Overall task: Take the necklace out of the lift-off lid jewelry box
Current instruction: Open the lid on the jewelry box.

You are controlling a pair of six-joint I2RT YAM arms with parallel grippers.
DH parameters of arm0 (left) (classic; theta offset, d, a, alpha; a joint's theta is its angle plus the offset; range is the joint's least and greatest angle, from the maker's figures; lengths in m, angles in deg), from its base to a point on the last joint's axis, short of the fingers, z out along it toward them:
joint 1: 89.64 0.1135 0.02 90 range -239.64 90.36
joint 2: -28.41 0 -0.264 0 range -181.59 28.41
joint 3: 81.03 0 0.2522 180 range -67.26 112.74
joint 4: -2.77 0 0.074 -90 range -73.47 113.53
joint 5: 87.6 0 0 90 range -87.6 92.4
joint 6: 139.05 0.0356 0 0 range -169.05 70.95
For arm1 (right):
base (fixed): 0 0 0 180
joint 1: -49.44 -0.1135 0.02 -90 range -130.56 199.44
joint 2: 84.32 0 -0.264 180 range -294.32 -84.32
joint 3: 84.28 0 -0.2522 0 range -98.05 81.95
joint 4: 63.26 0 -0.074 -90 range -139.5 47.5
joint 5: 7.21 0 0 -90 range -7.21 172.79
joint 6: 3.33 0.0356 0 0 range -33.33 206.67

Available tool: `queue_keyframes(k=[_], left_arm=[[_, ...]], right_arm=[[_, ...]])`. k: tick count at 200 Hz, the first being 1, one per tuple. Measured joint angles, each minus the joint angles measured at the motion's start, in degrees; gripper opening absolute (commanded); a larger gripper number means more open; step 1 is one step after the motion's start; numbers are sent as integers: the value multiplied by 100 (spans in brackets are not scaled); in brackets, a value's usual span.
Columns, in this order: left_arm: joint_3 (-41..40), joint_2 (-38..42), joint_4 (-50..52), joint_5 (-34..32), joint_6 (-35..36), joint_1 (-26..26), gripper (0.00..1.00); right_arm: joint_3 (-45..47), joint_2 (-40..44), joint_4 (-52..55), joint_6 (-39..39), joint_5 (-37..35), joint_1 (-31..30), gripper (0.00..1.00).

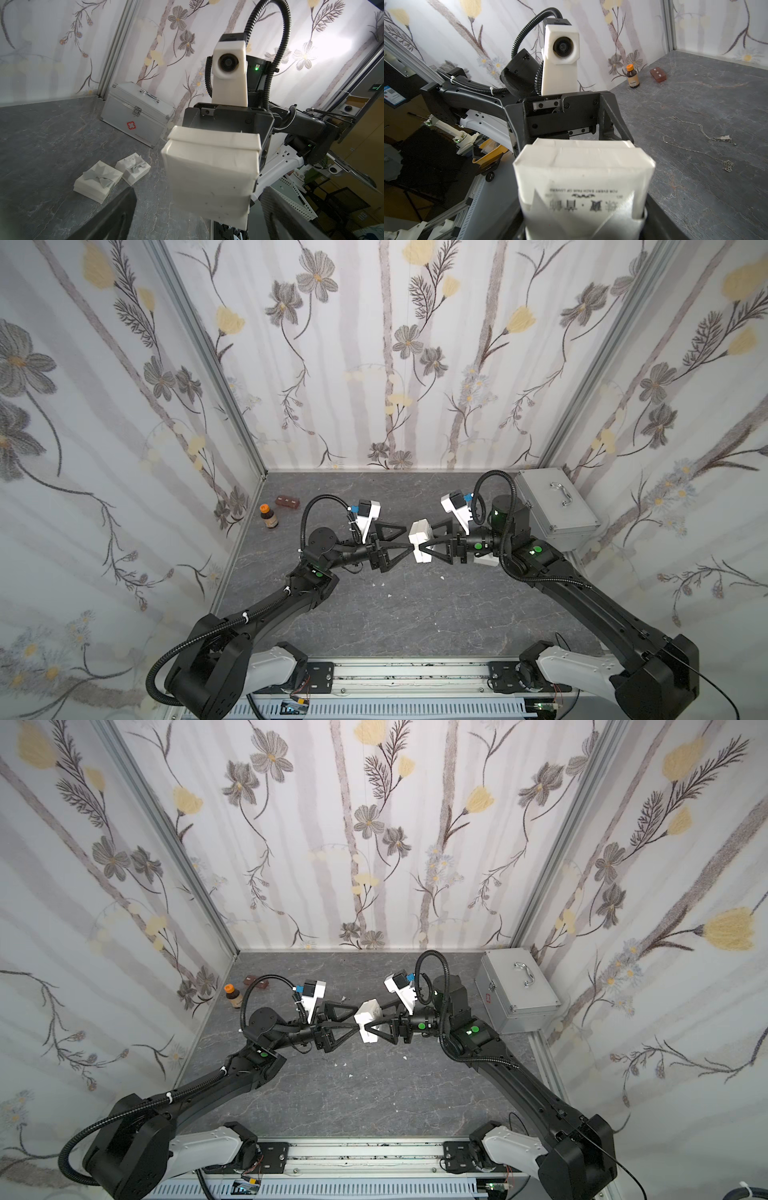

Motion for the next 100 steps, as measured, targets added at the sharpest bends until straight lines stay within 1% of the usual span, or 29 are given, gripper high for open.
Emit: queue_keyframes(k=[56, 100], left_arm=[[-7, -24, -481, 264, -127, -76, 94], [17, -190, -695, 302, -229, -85, 92]], right_arm=[[144, -4, -610, 297, 549, 28, 68], [181, -15, -782, 387, 741, 26, 68]])
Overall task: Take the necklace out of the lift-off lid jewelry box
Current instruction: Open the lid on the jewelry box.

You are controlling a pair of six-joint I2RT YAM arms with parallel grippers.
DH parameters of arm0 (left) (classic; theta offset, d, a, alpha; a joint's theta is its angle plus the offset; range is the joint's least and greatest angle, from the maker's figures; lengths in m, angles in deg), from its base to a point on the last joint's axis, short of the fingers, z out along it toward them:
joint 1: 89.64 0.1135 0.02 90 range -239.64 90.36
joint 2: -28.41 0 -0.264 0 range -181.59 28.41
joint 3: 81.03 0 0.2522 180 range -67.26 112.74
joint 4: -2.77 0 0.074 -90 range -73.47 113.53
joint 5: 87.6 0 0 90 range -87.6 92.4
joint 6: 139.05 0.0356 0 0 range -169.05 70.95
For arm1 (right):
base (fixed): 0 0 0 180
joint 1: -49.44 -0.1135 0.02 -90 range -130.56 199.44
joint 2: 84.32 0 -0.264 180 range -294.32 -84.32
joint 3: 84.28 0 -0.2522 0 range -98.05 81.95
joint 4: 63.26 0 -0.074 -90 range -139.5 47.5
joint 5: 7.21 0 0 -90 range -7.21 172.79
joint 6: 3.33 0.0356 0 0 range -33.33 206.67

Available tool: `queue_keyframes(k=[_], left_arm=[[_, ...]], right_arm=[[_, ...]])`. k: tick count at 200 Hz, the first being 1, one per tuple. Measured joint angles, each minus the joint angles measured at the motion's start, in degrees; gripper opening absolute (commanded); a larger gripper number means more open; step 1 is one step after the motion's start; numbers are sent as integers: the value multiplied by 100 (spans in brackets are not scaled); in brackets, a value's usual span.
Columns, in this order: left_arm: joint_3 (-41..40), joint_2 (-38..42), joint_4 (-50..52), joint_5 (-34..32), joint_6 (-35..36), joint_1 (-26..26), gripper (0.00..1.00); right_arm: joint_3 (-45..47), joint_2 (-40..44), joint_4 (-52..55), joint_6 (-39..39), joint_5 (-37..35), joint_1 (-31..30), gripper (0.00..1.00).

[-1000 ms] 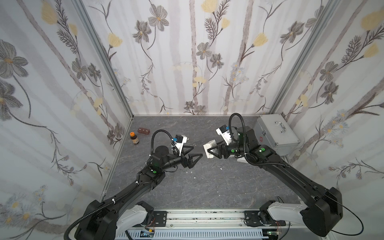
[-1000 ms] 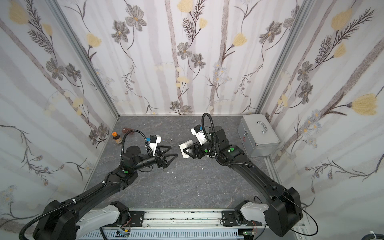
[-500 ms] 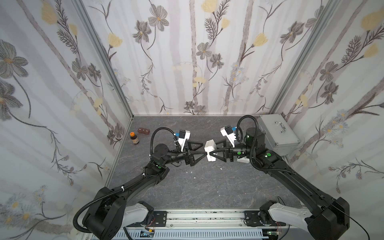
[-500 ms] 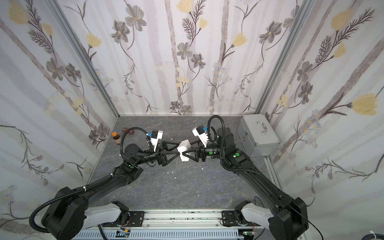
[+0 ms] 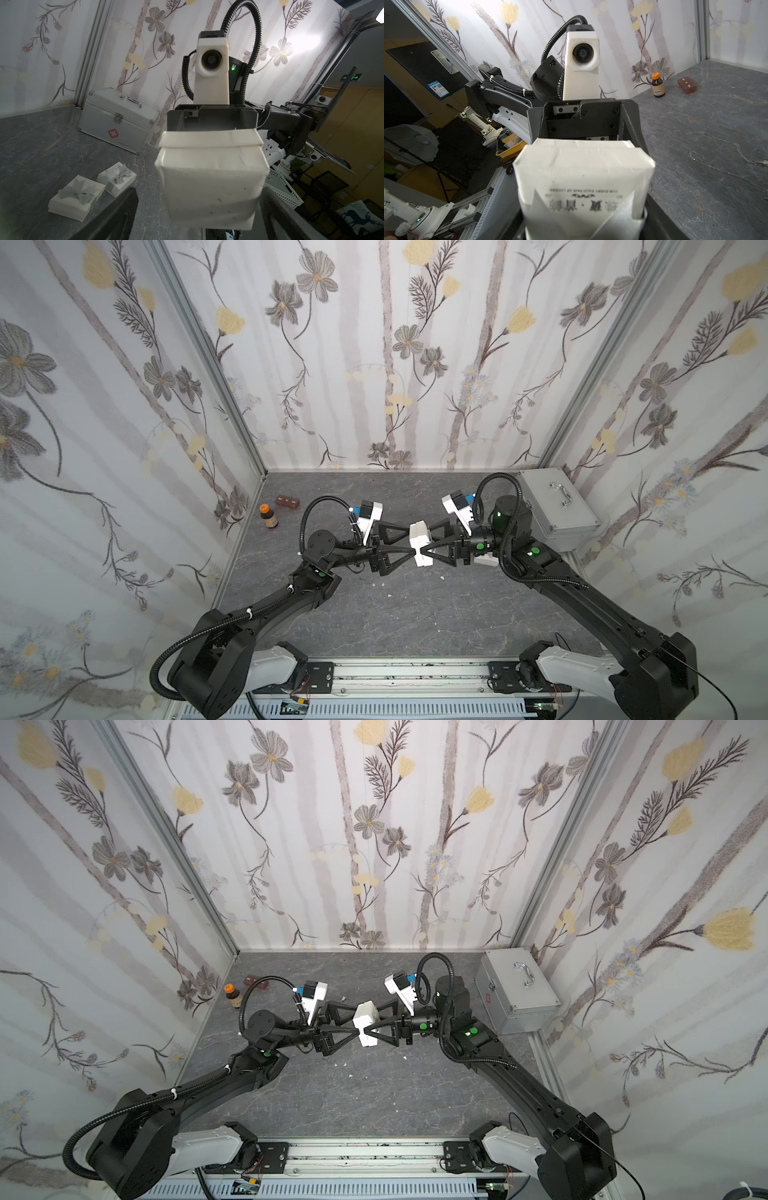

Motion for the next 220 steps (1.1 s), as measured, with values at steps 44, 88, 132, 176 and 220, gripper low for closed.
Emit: queue_keyframes(k=[44, 88, 132, 176, 220], left_arm=[[61, -118, -323, 57, -92, -48, 87], [68, -208, -363, 140, -153, -81, 81], [79, -221, -409, 164, -155, -103, 73], [79, -199, -378, 160, -149, -103, 68], [79, -153, -299, 118, -35, -103, 62]], right_arm=[[22, -61, -72, 0, 26, 2, 68], [50, -87, -164, 0, 122, 0, 68], [114, -72, -173, -2, 125, 9, 68], [249, 105, -201, -2, 129, 133, 69], [321, 210, -262, -2, 142, 214, 70]])
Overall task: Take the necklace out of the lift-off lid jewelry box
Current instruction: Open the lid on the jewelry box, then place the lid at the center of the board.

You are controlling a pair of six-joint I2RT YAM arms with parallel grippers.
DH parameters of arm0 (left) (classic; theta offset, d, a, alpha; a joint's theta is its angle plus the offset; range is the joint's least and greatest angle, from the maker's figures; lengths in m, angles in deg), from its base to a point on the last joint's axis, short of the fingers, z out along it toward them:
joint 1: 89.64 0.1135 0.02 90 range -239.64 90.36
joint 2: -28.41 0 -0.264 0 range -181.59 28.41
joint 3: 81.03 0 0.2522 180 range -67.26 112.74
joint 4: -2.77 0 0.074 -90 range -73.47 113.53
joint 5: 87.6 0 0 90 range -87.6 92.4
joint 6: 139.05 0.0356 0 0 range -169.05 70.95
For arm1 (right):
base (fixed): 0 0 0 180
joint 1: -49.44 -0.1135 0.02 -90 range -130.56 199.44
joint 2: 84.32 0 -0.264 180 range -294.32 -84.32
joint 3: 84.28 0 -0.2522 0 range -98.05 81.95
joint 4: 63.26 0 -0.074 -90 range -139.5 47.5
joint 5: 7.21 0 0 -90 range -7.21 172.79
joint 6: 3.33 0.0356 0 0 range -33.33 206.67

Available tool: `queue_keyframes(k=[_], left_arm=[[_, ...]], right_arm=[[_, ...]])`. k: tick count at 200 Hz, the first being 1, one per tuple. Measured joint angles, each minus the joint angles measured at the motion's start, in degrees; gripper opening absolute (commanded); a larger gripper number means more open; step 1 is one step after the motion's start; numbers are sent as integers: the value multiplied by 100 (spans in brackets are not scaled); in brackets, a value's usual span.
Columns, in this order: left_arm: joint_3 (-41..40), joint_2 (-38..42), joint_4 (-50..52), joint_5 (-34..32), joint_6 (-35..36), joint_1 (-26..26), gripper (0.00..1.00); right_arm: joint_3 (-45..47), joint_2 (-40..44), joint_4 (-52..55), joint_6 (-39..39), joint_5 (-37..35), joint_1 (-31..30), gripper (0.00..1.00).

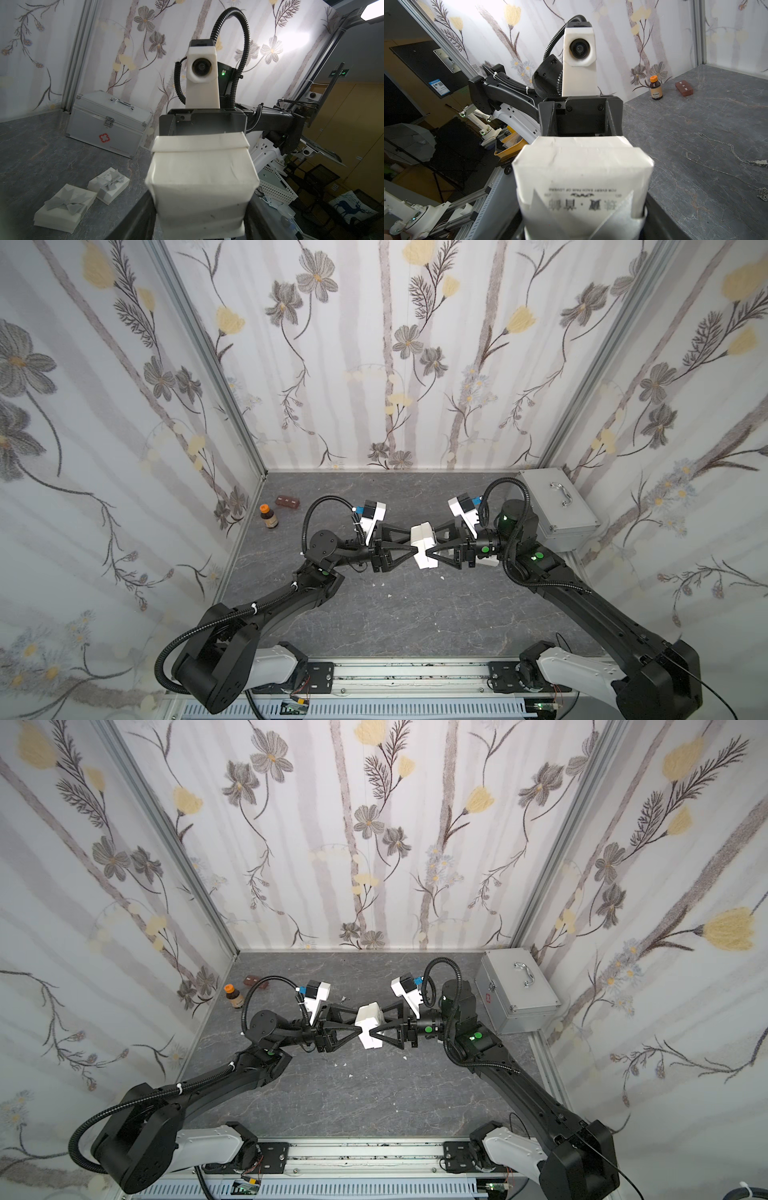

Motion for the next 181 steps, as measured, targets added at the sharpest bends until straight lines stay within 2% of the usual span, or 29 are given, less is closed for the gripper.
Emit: queue_keyframes(k=[35, 77, 107, 152, 181], left_arm=[[0, 13, 101, -28, 33, 0, 62], [-4, 188, 275, -87, 157, 9, 62], [-4, 280, 358, -101, 232, 17, 62], [-2, 254, 407, -103, 310, 17, 62], [-2, 236, 413, -101, 310, 24, 62]], right_arm=[[72, 13, -20, -2, 15, 85, 69], [396, 367, 138, -28, -271, 625, 70], [387, 173, 820, -328, -1086, 693, 69], [382, -1329, 2094, -428, -2863, 570, 66], [337, -2135, 2529, -326, -3759, 380, 69]])
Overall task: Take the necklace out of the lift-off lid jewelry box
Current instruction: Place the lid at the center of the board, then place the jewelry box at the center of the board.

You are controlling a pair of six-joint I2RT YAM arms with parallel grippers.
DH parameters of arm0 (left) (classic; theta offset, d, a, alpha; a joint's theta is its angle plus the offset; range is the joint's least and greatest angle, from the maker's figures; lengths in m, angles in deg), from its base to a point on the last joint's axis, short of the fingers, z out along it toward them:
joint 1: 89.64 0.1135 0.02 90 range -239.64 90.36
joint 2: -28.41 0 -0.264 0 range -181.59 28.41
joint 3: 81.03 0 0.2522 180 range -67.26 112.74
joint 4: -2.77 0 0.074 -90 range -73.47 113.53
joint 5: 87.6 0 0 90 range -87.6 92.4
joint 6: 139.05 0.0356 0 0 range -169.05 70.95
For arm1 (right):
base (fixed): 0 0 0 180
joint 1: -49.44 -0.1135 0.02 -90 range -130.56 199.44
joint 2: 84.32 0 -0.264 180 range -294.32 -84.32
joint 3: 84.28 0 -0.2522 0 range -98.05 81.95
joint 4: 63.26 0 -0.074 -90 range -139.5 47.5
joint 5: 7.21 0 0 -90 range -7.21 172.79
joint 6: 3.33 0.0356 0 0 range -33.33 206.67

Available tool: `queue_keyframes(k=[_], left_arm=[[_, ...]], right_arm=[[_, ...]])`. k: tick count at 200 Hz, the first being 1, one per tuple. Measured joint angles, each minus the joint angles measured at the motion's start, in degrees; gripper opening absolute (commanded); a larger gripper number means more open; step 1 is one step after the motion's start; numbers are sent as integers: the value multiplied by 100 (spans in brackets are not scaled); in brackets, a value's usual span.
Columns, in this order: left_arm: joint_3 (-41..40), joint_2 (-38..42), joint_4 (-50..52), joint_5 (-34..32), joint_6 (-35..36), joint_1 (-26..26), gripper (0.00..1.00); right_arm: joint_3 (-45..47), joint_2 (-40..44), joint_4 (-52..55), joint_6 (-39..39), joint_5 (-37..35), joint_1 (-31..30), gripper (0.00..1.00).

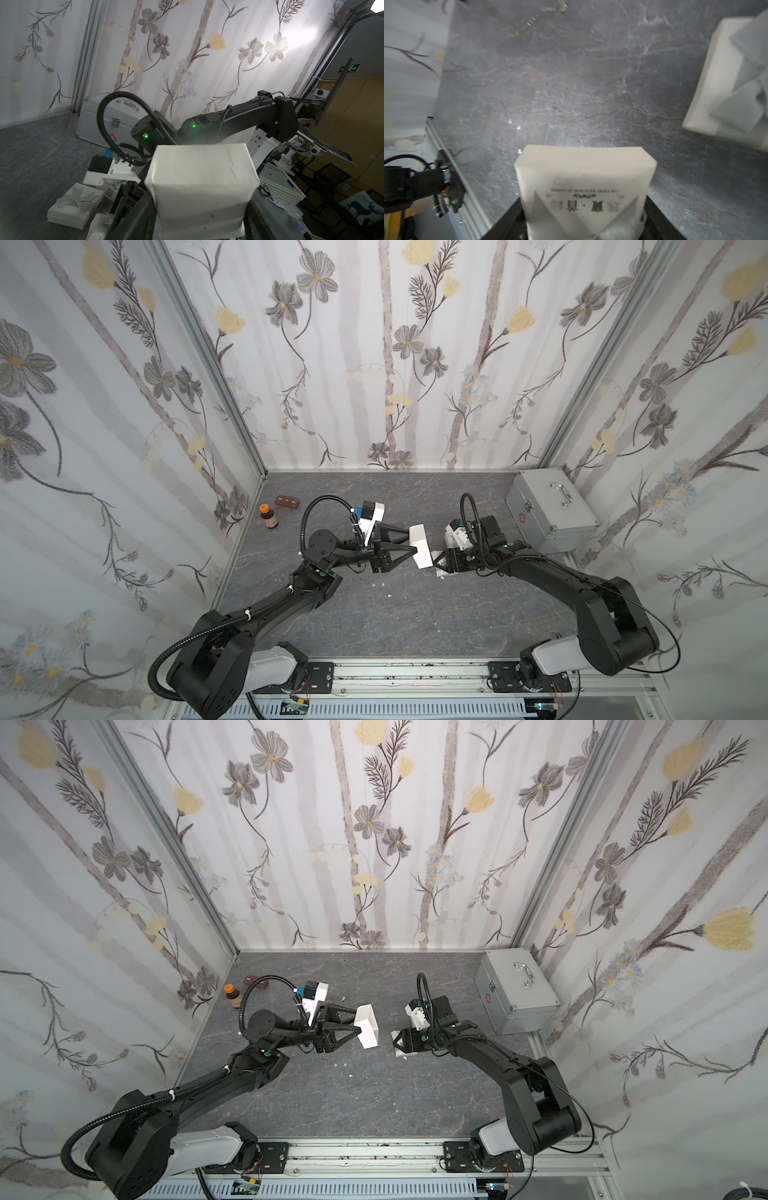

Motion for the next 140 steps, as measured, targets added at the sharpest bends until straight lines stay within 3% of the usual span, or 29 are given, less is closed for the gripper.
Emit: queue_keyframes(k=[30, 66, 105, 140], left_arm=[[0, 0, 39, 17, 2, 9, 62], [63, -46, 76, 72, 4, 20, 62], [181, -179, -13, 197, -22, 22, 62], [289, -343, -37, 295, -138, 20, 62]], right_arm=[[-146, -439, 184, 26, -490, -103, 80], [-256, -295, 415, 13, -728, -122, 84], [-330, 686, 417, -240, -391, 46, 68], [-662, 1759, -33, -345, 793, 107, 48]])
